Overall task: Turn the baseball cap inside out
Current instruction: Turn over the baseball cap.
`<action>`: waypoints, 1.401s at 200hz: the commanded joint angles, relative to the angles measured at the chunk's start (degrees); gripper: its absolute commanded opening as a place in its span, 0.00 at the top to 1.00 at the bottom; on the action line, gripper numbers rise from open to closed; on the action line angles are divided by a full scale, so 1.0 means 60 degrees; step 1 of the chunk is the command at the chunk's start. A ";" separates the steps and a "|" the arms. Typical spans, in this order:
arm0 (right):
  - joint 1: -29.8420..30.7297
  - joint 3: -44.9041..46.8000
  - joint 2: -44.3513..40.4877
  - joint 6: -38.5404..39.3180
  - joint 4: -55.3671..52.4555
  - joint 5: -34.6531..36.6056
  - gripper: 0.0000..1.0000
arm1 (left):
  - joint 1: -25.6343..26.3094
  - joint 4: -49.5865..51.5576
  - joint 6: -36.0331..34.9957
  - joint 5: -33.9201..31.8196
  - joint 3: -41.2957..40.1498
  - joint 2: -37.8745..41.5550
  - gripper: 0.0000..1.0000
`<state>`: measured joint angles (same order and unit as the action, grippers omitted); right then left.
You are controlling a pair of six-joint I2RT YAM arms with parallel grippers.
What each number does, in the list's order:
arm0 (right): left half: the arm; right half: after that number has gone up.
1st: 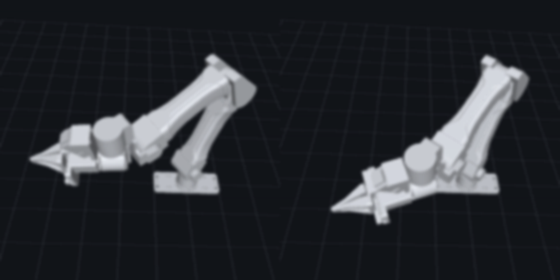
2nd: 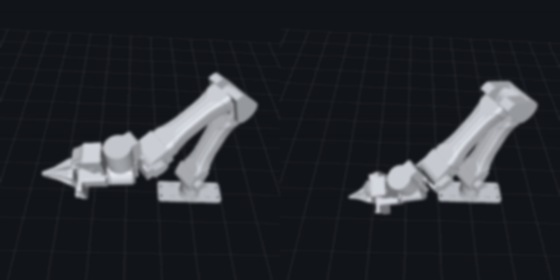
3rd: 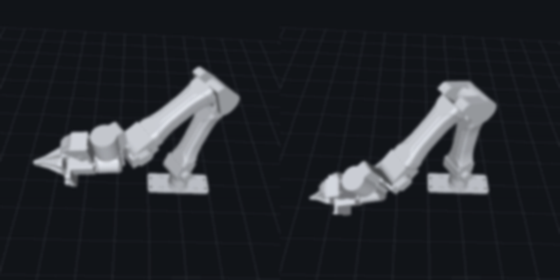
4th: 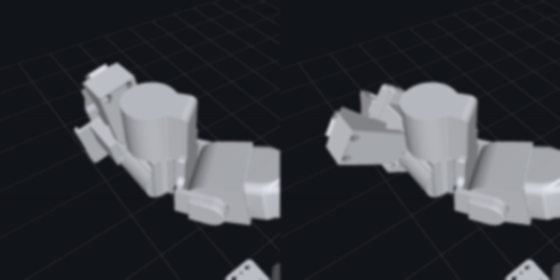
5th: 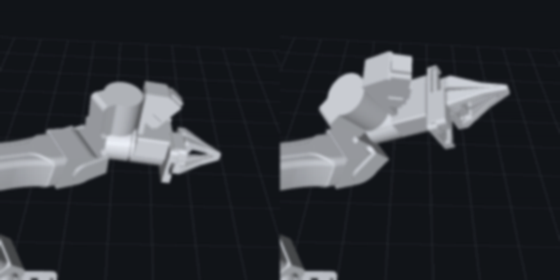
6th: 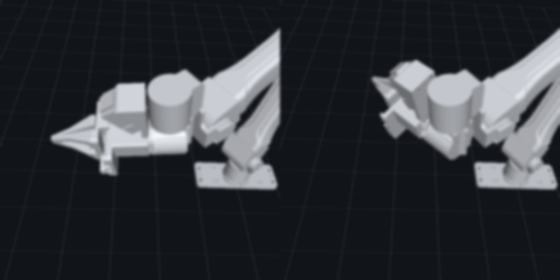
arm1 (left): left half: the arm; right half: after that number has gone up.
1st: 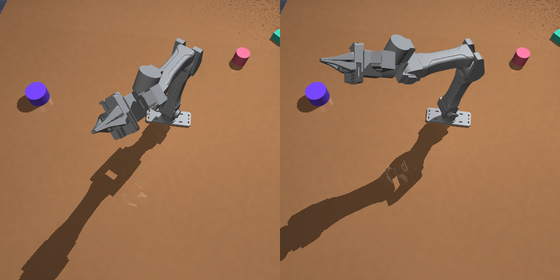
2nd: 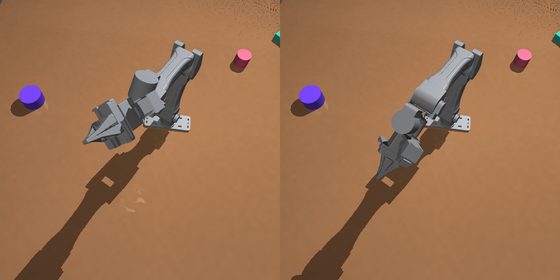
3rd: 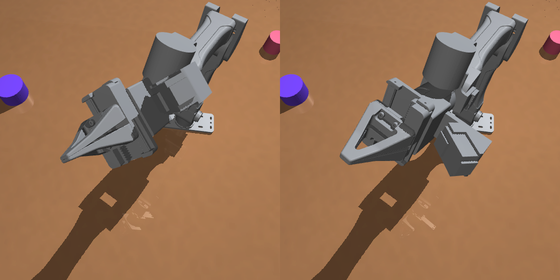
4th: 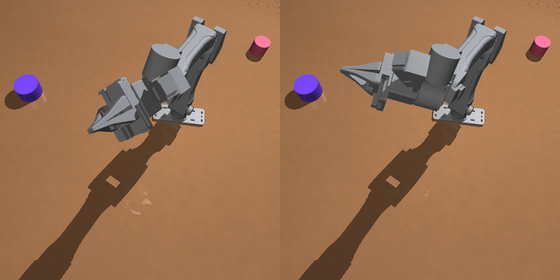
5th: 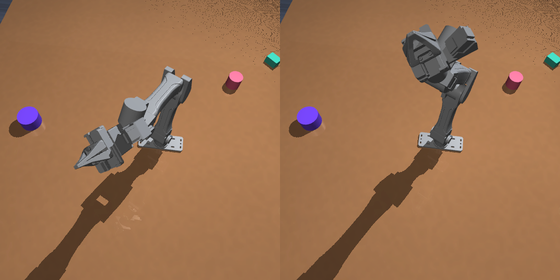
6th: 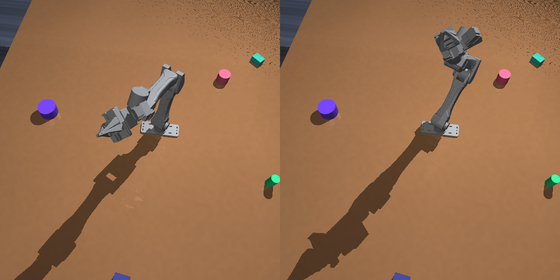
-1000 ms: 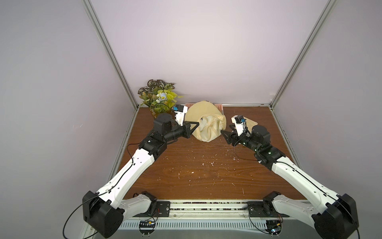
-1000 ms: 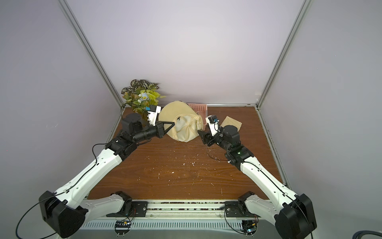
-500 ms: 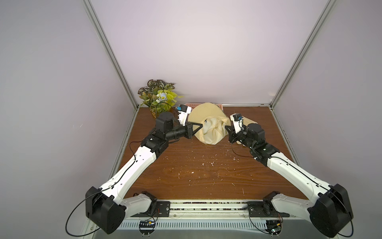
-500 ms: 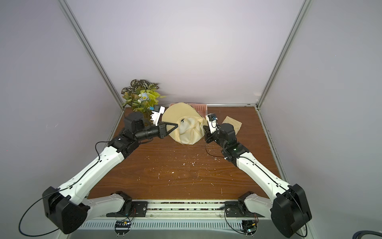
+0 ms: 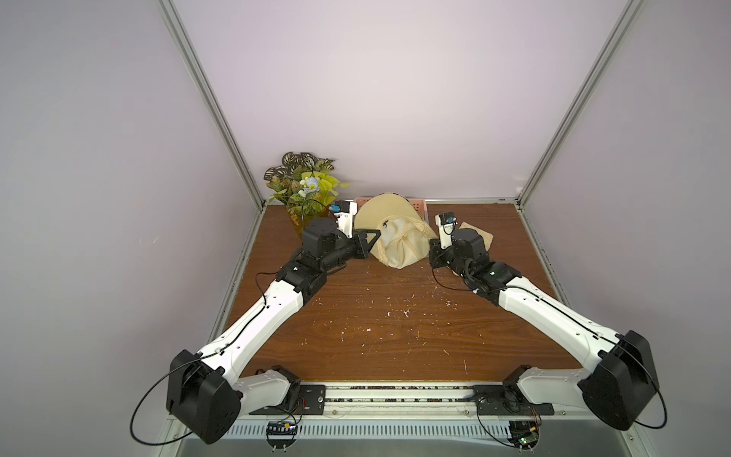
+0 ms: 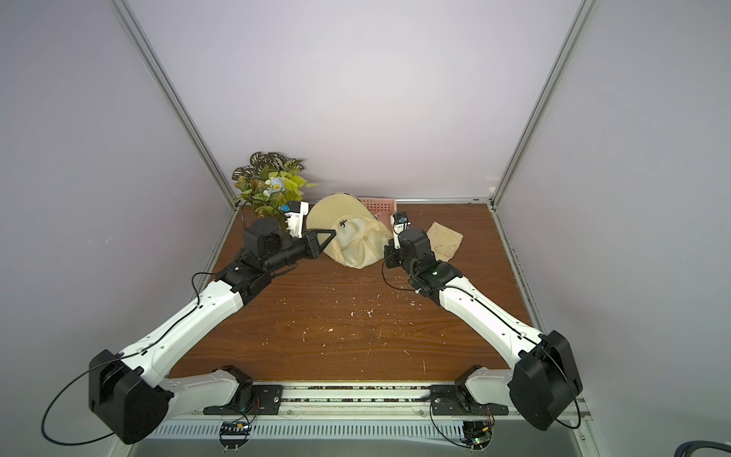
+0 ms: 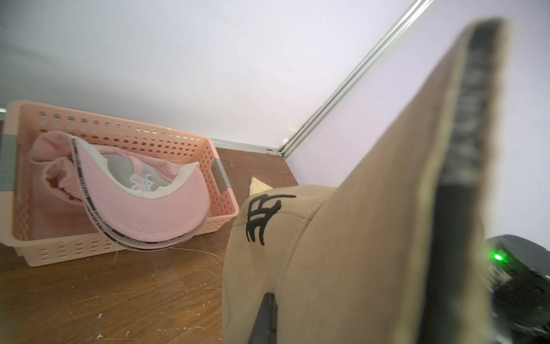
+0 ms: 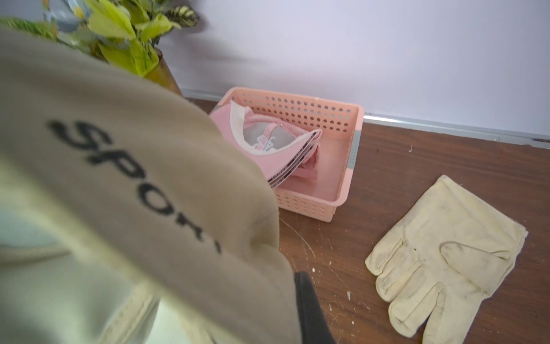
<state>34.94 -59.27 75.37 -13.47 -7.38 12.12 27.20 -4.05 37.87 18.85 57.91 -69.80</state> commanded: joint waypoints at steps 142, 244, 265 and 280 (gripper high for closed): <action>-0.0226 -0.0874 -0.0534 -0.0434 -0.2110 0.3161 1.00 | 0.0672 -0.0468 -0.1950 -0.1143 -0.0204 0.0357 1.00; -0.0072 0.1557 -0.3112 0.2904 0.1997 -0.0789 0.43 | 0.0831 -0.0169 0.3405 -0.2761 -0.0252 0.0542 1.00; 0.0198 0.1453 -0.3197 0.3314 0.1848 -0.1272 0.39 | 0.0881 0.0881 0.5119 -0.3371 0.0084 0.0618 1.00; 0.0522 0.1547 -0.3313 0.3587 0.2043 -0.1691 0.37 | 0.0886 0.1521 0.6152 -0.3589 0.0335 0.0611 1.00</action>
<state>35.55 -49.76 56.90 2.55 0.23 8.14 32.45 -0.67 59.09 2.74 55.96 -67.59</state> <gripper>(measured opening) 0.620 0.069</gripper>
